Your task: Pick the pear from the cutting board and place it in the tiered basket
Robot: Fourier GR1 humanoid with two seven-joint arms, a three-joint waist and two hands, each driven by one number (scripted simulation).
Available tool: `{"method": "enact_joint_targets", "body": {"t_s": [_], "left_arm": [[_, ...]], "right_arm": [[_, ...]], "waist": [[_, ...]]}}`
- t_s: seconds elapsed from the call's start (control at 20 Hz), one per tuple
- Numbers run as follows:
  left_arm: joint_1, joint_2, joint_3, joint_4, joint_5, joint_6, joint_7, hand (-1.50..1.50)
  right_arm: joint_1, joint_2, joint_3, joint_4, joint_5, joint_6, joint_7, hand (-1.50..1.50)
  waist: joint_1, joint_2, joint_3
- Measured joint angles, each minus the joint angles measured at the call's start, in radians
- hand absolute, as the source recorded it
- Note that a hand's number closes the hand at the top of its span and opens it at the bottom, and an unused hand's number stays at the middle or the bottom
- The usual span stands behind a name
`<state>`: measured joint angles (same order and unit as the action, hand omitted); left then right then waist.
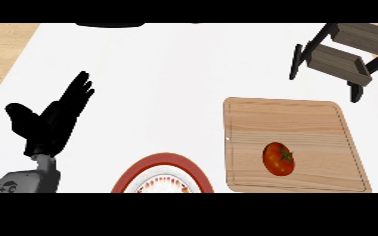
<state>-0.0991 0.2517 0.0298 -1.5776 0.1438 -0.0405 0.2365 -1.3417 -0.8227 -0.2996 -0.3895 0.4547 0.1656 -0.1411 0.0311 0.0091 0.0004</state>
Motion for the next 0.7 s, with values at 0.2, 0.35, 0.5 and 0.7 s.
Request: {"method": "enact_joint_targets", "body": {"t_s": [0.2,0.35,0.5,0.7], "left_arm": [[0.010,-0.002,0.002,0.006,-0.002,-0.007,-0.012,0.00],[0.022,-0.003,0.004,0.005,-0.004,-0.012,-0.023,0.00],[0.021,-0.006,0.007,0.021,-0.006,-0.014,-0.038,0.00],[0.009,-0.007,0.003,0.010,-0.006,-0.015,-0.018,0.00]], "right_arm": [[-0.026,-0.008,-0.077,0.037,-0.069,0.001,0.043,-1.50],[-0.042,-0.040,-0.143,0.066,-0.126,0.001,0.071,-1.50],[-0.069,-0.077,-0.213,0.091,-0.186,-0.013,0.110,-1.50],[-0.078,-0.155,-0.274,0.115,-0.231,-0.035,0.135,-1.50]], "waist": [[-0.002,-0.001,0.000],[-0.001,0.000,0.000],[-0.001,0.002,0.000],[0.004,0.005,0.001]]}}
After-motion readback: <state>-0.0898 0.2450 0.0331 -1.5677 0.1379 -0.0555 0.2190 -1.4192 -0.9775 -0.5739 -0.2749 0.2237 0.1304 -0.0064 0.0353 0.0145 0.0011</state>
